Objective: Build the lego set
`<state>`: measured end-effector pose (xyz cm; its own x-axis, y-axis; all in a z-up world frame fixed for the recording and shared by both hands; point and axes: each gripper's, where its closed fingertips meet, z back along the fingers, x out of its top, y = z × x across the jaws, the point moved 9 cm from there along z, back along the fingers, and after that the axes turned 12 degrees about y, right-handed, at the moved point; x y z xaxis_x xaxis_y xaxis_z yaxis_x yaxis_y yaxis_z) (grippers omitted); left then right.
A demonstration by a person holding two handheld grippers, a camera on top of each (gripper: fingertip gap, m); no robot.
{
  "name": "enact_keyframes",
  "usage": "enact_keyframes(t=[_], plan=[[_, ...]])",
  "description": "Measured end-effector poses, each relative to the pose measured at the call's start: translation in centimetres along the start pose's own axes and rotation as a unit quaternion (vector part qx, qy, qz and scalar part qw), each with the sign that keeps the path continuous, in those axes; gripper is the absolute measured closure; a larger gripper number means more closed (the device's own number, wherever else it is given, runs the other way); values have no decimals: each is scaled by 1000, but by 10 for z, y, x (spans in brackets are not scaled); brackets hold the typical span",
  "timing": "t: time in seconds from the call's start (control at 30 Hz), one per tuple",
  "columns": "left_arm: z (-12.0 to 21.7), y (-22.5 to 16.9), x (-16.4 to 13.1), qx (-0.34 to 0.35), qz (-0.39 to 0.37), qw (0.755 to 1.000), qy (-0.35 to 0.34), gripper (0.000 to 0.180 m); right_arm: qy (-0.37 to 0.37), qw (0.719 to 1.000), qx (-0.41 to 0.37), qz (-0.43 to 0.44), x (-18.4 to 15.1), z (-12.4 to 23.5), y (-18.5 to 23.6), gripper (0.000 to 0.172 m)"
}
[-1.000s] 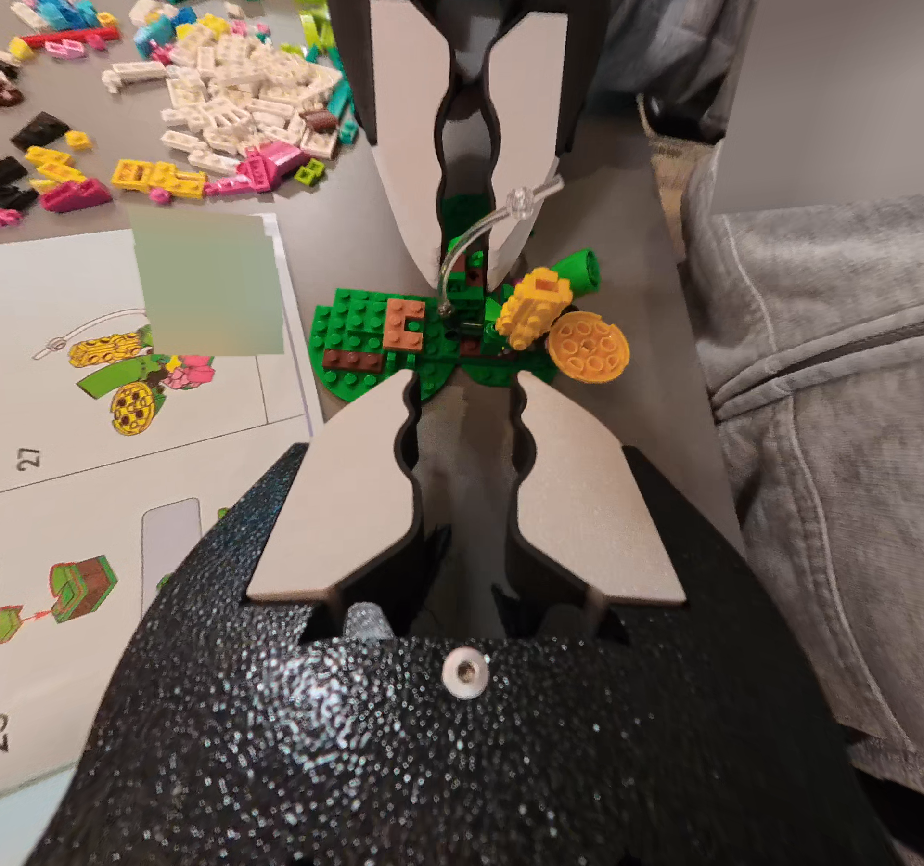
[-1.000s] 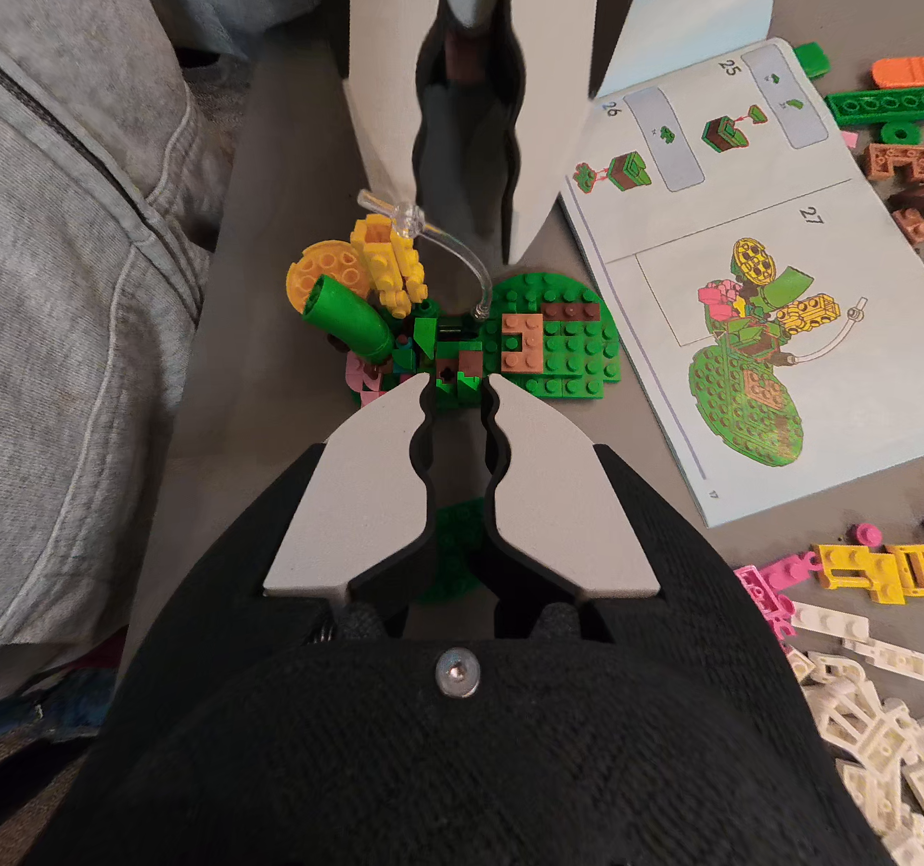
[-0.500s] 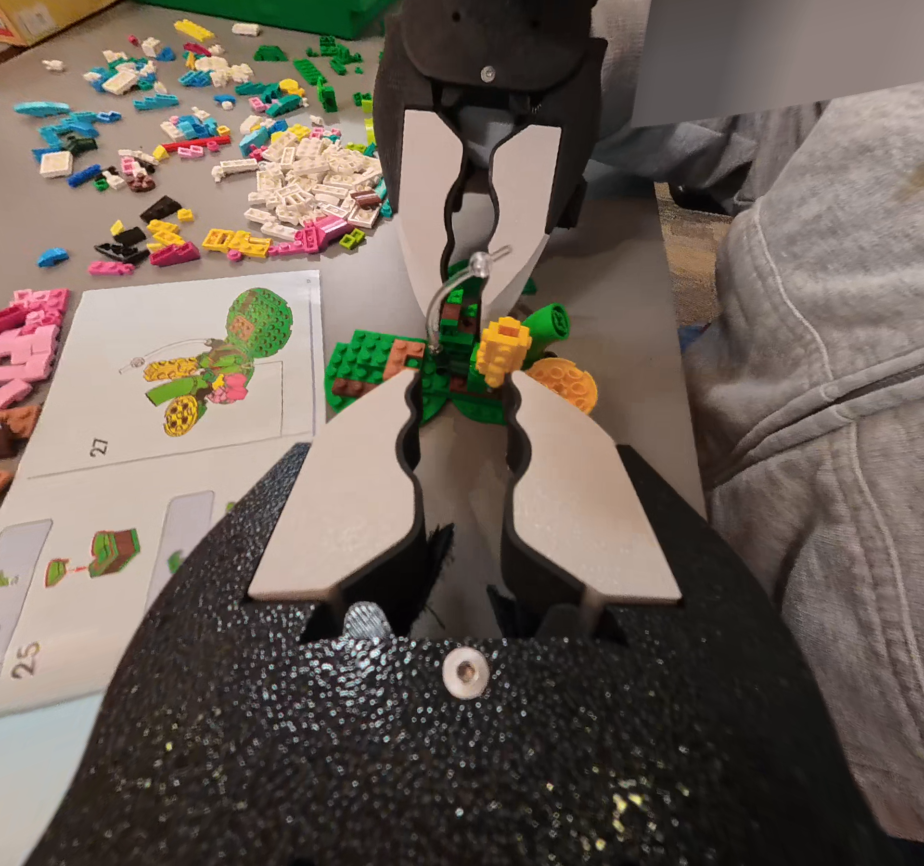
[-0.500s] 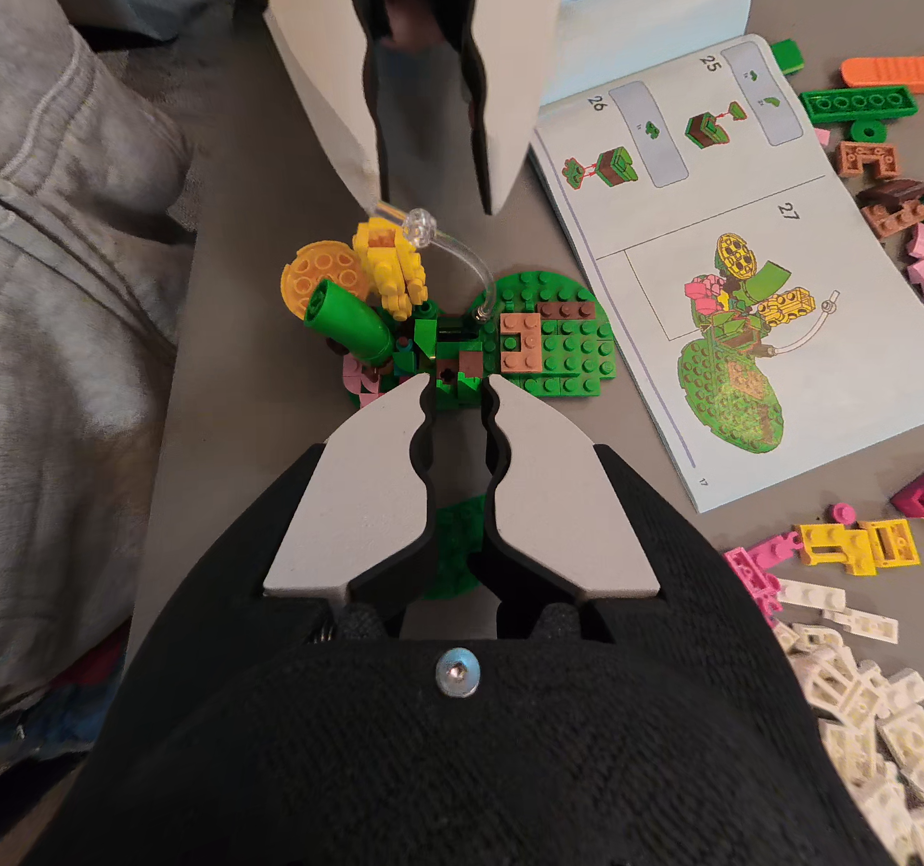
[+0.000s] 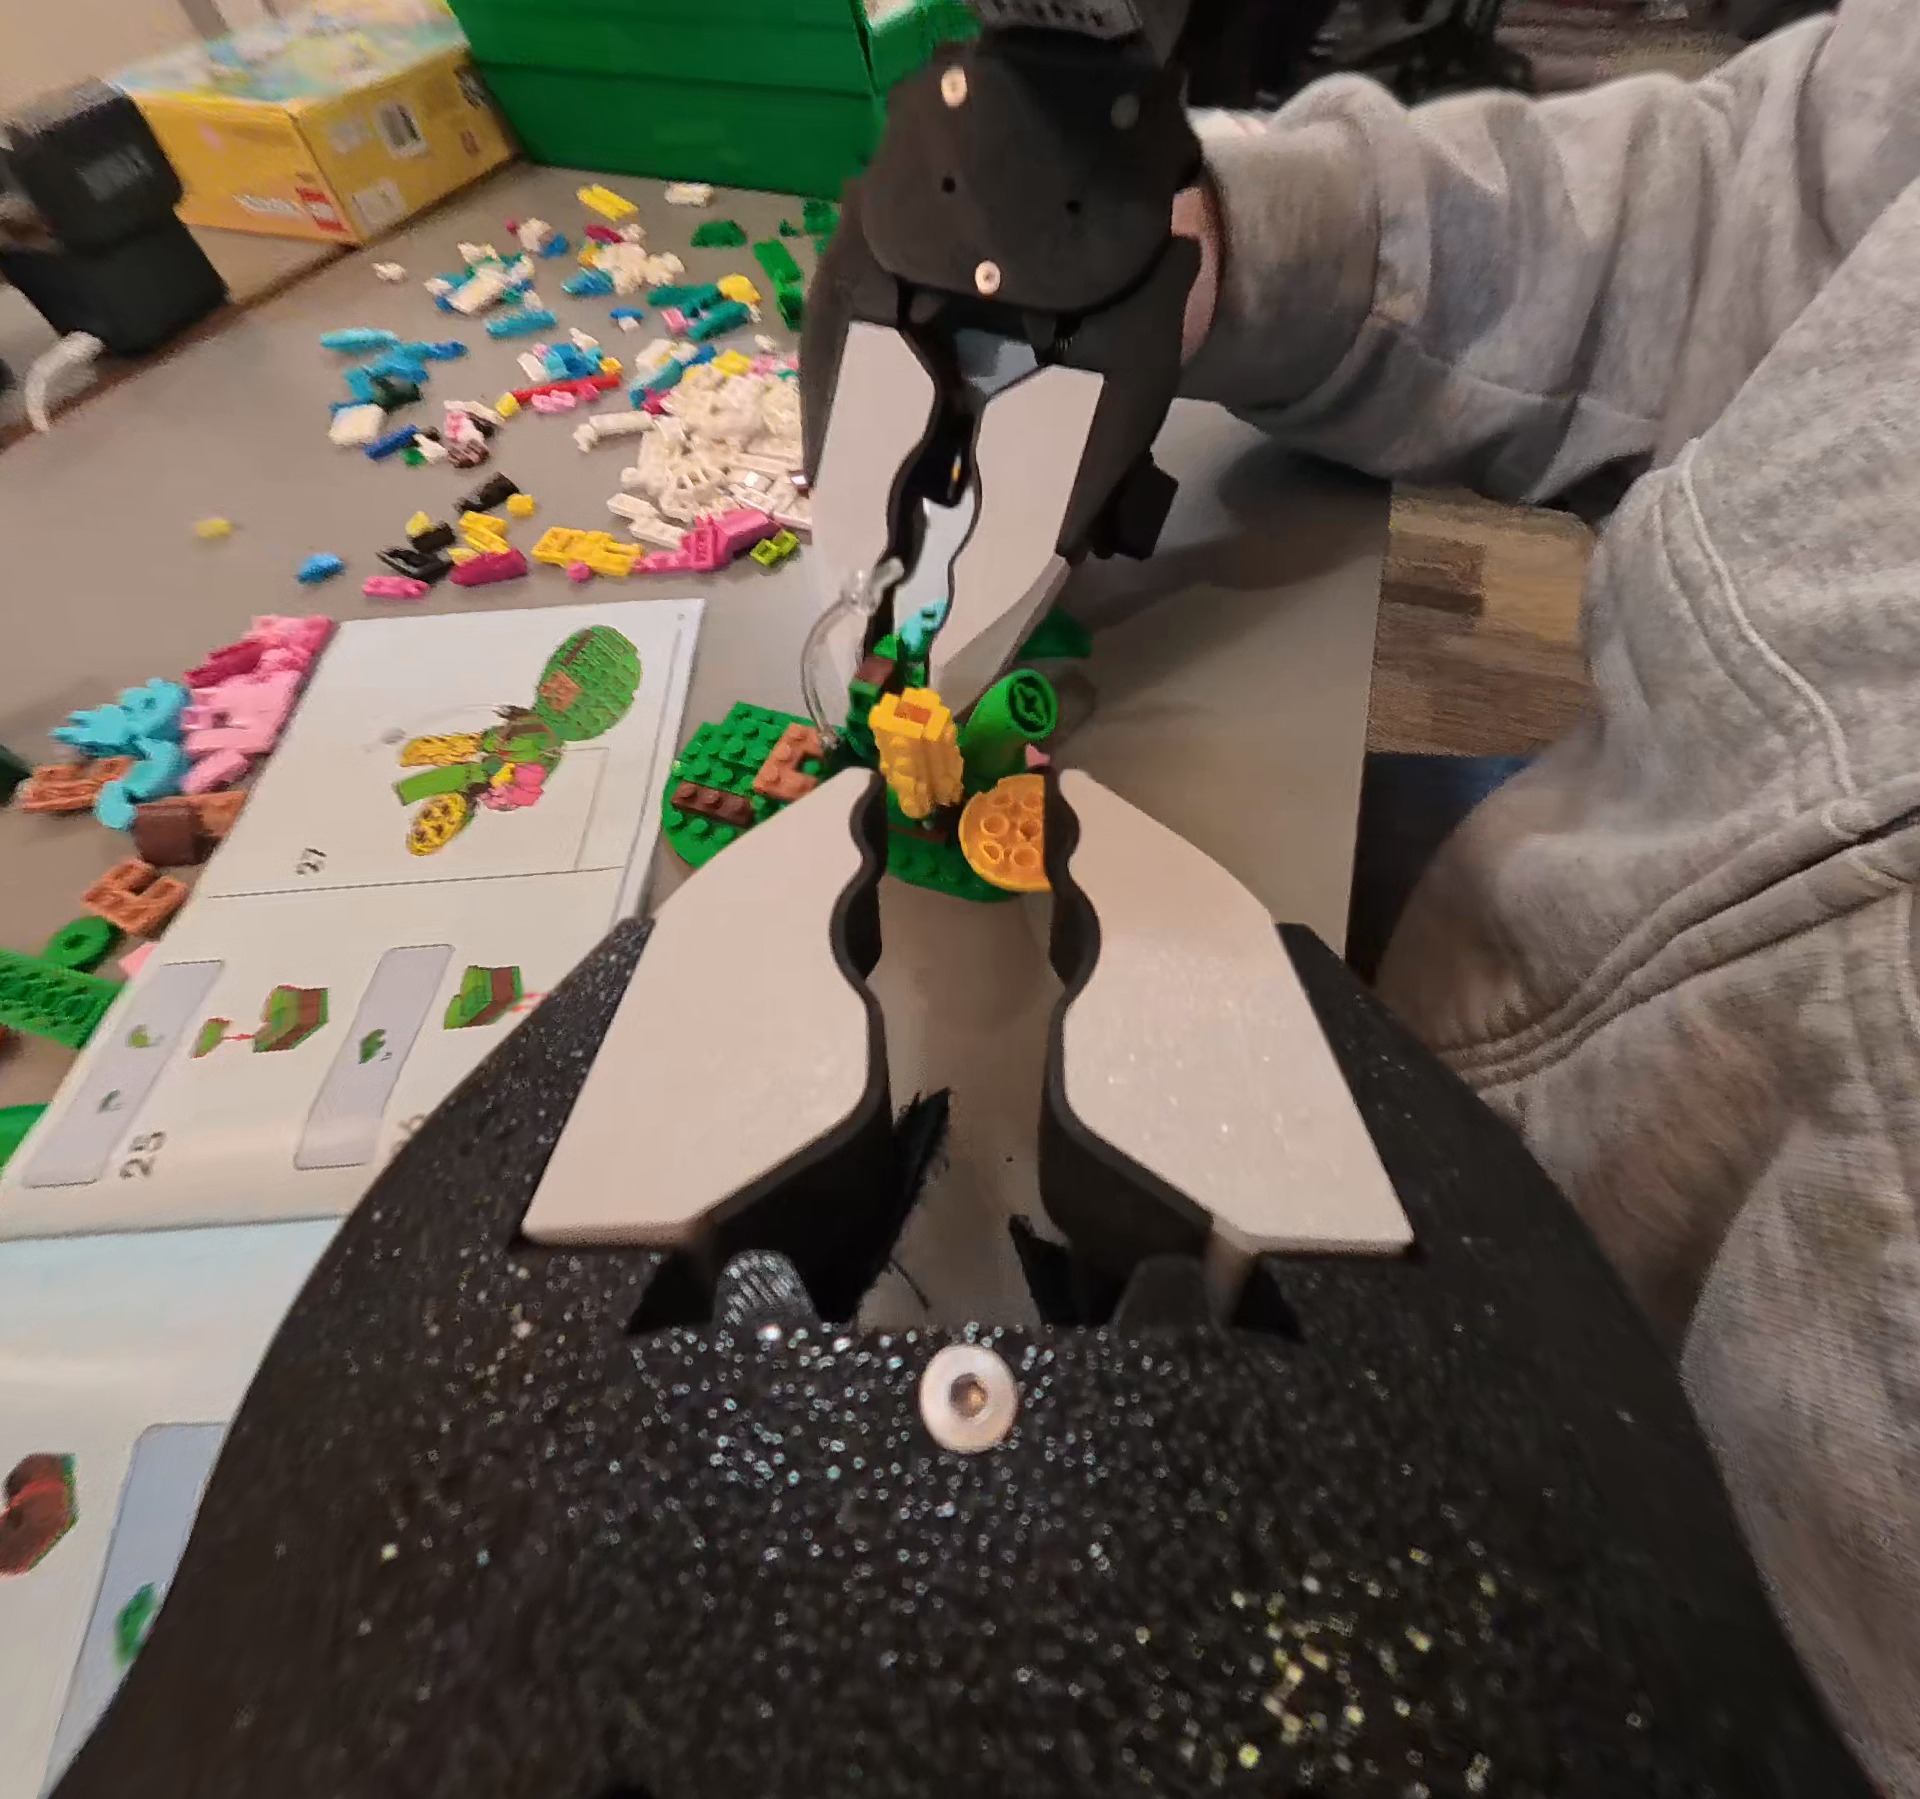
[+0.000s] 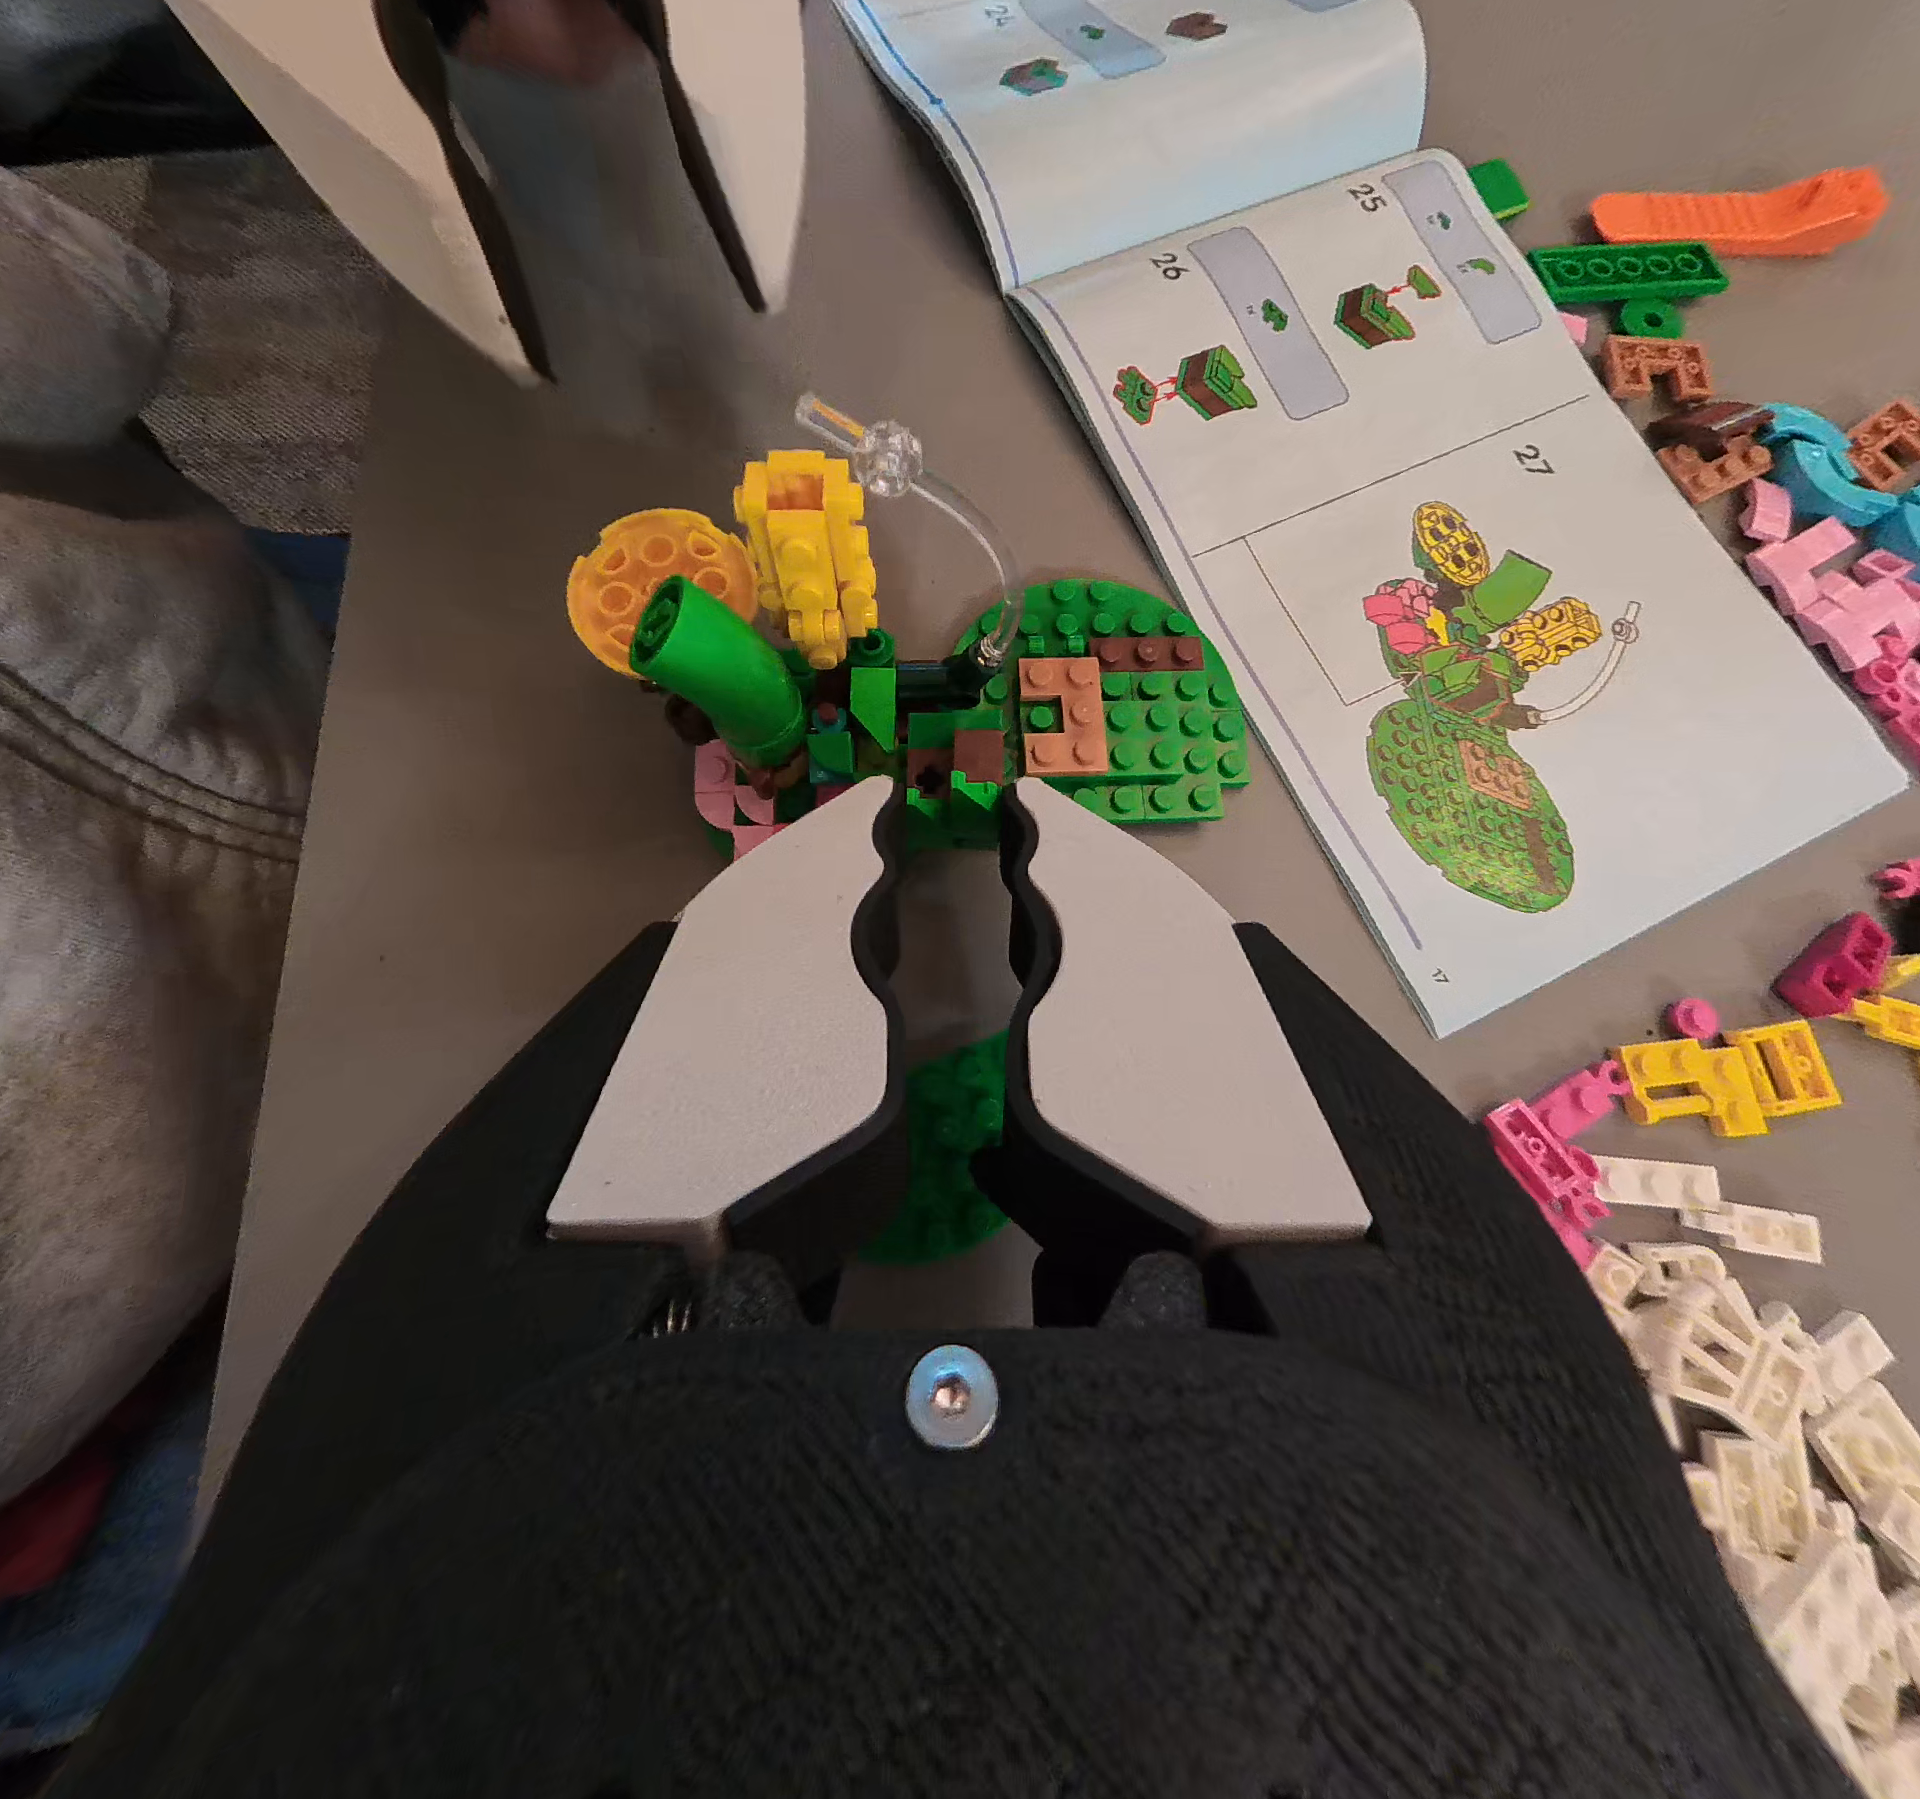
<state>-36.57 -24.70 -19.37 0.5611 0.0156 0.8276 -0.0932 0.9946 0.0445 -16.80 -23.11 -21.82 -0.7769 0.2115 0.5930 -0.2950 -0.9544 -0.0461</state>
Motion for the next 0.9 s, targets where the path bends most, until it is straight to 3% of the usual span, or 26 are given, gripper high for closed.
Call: enact_keyframes(t=[0.03,0.23,0.37,0.47,0.6,0.73,0.9], plan=[[2,-2,2,10,-4,1000,-9,154,-2,1000,-1,-1,0,0,0,157],[14,-14,29,130,-49,988,-67,158,-59,997,-30,-28,-2,23,0,157],[4,-27,52,209,-121,968,-74,156,-178,979,39,-94,9,55,4,157],[-9,-29,61,243,-166,954,-62,149,-223,964,74,-123,19,67,9,157],[-19,-29,66,291,-211,932,-52,150,-246,952,102,-153,27,72,13,157],[-21,-29,66,341,-253,904,-47,169,-251,947,114,-163,30,70,14,157],[-22,-28,65,354,-260,897,-52,172,-259,940,129,-179,30,68,13,157]])
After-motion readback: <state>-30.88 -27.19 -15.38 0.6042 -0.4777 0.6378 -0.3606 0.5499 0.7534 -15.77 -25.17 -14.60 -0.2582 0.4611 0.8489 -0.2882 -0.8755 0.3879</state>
